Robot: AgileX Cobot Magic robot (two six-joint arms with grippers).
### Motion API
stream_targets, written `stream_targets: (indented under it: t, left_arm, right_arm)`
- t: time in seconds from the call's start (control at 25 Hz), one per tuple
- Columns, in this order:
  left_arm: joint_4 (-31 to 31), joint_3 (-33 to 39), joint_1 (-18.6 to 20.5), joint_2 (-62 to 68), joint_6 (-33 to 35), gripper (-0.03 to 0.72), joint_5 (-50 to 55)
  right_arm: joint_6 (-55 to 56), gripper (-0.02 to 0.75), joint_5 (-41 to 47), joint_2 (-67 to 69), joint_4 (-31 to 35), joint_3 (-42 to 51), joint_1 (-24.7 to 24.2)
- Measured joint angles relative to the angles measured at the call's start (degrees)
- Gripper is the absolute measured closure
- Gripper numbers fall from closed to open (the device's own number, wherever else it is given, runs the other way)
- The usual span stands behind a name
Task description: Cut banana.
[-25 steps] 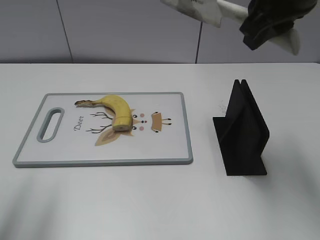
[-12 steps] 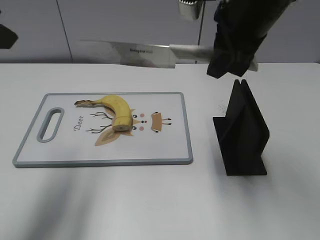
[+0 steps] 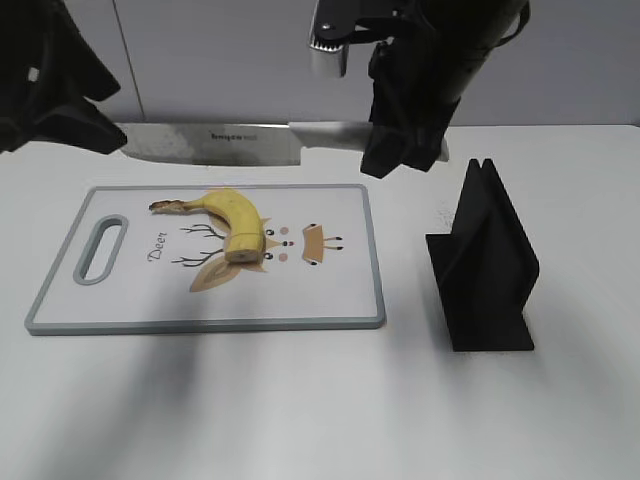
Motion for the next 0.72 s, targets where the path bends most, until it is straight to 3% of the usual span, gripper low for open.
stream_targets:
  t: [0.56, 0.72]
  left_arm:
    - [2.7, 0.0, -0.1, 9.1, 3.1, 0.100, -9.9]
    - [2.6, -0.1, -0.1, 9.3, 3.2, 0.189, -11.1]
  right_arm:
    - [-4.9, 0.567, -0.6, 2.4, 0.3, -3.7, 0.0]
    - [-4.9, 0.567, -0.6, 3.0, 0.6, -3.8, 0.0]
